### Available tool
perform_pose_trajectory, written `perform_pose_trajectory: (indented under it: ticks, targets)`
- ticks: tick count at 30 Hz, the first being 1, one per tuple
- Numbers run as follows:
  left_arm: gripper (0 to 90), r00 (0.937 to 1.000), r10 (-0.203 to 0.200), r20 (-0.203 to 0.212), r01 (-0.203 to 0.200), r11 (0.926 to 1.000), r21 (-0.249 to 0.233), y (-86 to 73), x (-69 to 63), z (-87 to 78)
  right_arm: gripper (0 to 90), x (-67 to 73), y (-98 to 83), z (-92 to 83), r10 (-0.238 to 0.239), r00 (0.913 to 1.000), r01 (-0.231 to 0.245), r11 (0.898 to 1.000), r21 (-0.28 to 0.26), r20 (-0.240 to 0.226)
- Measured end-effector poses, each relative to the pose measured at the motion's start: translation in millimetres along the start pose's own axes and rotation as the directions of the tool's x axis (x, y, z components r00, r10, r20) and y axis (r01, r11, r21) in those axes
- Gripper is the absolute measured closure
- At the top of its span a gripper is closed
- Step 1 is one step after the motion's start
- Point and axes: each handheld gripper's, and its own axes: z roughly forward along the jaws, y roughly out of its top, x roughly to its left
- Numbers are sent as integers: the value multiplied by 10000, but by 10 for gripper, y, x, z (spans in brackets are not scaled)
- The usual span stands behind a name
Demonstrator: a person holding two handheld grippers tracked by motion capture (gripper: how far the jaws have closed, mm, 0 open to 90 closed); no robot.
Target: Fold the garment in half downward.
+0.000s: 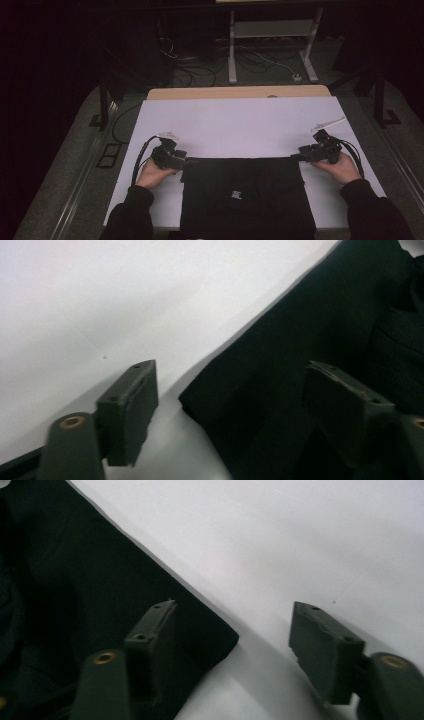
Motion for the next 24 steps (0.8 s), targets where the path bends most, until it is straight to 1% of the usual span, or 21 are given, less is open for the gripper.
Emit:
perform_pose_trajectory:
  ticks: [1,2,4,6,8,10,17,19,24]
  targets:
    - [278,10000,-15,-19,15,10000,-48,-2,11,-9,391,1,0,4,-1,10000,1,10000,4,-14]
    - [320,9999,-113,-54,113,9999,-82,-5,16,-15,412,2,-1,6,-5,10000,5,10000,2,-56]
    - [359,9998,-145,-95,145,9999,-74,-9,25,-18,437,0,0,8,1,9999,-1,10000,3,-104]
    - [409,9999,-96,-62,96,10000,5,-12,29,-12,482,-6,-2,14,24,9999,-24,10000,20,-113]
    - [436,9999,-83,-75,84,9999,109,-12,24,8,506,-6,-2,25,73,9999,-73,10000,68,-103]
    - [445,10000,-23,-45,24,9998,193,-11,18,22,522,0,-1,38,34,9999,-33,9999,125,-102]
    - [499,9999,-16,-114,18,9999,171,-19,20,21,579,19,8,50,-20,10000,19,9999,153,59]
    - [521,9999,-41,-140,43,9999,159,-21,22,22,596,18,6,49,-21,10000,21,9999,168,19]
    - [581,9998,52,-204,-50,9999,133,-22,17,34,656,19,4,83,13,10000,-10,9994,334,-83]
